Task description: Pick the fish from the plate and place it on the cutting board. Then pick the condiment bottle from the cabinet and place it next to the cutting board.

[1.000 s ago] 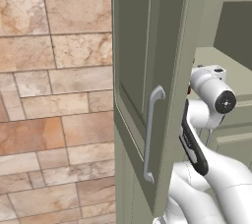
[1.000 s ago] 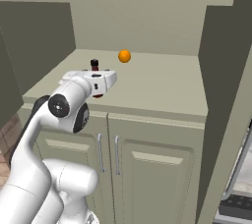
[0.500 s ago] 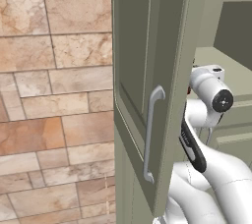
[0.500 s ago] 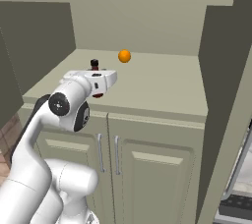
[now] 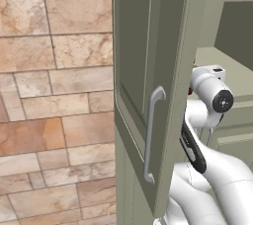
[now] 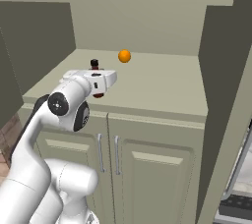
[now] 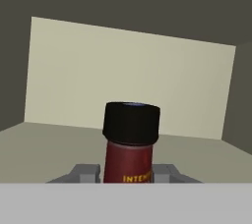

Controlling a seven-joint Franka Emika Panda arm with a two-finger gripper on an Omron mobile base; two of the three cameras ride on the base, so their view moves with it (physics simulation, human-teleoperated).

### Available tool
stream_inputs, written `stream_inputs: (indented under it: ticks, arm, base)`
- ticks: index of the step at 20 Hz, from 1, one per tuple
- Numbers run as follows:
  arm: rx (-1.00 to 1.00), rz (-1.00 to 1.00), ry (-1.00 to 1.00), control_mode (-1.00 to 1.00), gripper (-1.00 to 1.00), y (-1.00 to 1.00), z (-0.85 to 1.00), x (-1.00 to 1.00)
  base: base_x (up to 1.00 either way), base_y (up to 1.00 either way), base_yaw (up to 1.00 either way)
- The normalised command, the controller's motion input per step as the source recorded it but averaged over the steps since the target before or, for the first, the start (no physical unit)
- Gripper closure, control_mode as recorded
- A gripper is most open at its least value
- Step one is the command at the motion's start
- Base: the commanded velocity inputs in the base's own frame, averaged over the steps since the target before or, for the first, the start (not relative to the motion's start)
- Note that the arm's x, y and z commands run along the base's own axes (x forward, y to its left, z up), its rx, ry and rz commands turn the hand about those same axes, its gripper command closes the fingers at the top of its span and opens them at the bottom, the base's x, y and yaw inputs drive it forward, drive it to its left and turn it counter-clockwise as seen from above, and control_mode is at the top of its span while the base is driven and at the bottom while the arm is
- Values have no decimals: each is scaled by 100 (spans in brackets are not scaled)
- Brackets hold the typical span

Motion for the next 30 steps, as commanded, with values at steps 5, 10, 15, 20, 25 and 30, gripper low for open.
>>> stream_inputs:
  ticks: [5,10,15,20,25,30]
  arm:
    - [0,0,0,-100,100,0,0,-1]
    - [0,0,0,-100,100,-5,10,-24]
    - [0,0,0,-100,100,-11,30,-42]
    - [0,0,0,-100,100,-6,41,-42]
    - [0,0,0,-100,100,0,34,-43]
    - [0,0,0,-100,100,0,11,-39]
  base:
    - [0,0,0]
    - [0,0,0]
    - [0,0,0]
    - [0,0,0]
    - [0,0,0]
    - [0,0,0]
